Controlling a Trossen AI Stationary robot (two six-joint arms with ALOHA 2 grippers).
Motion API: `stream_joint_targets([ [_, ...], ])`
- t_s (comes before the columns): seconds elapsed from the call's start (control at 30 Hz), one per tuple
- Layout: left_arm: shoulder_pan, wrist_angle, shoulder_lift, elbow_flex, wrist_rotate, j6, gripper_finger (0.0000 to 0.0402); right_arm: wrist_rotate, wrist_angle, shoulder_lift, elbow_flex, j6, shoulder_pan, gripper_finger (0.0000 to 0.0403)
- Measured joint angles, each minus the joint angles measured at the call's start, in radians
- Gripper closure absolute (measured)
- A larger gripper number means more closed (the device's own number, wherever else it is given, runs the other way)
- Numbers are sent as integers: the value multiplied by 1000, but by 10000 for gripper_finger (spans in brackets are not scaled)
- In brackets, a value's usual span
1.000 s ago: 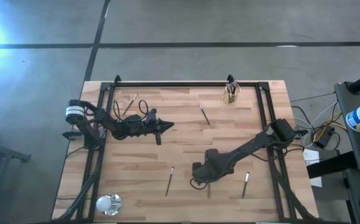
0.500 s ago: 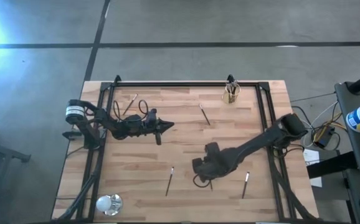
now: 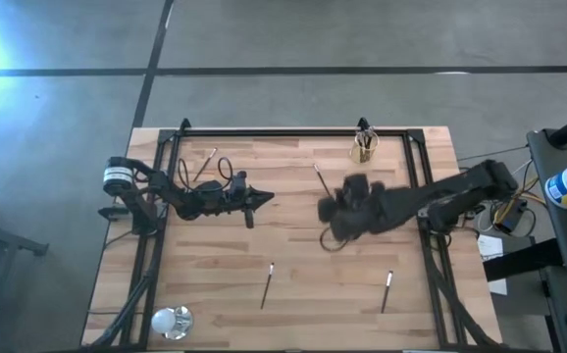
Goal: Put items in baskets/containers
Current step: Put the black liner brush into the gold pen holder
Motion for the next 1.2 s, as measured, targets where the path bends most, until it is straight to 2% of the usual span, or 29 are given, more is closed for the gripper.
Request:
stream_joint_targets([
  [0.27, 0, 0, 0, 0, 0, 0, 402, 54, 8, -161, 0, -329, -249, 395],
  [0.47, 0, 0, 0, 0, 0, 0, 402, 45, 15, -270, 0, -524, -481, 395],
  [0.63, 0, 0, 0, 0, 0, -1, 402, -28, 26, -299, -2, -627, -656, 395],
  [0.8, 0, 0, 0, 1, 0, -2, 402, -150, 84, -276, -4, -724, -794, 395],
  [1.2, 0, 0, 0, 2, 0, -3, 402, -410, 106, -142, -6, -772, -964, 395],
])
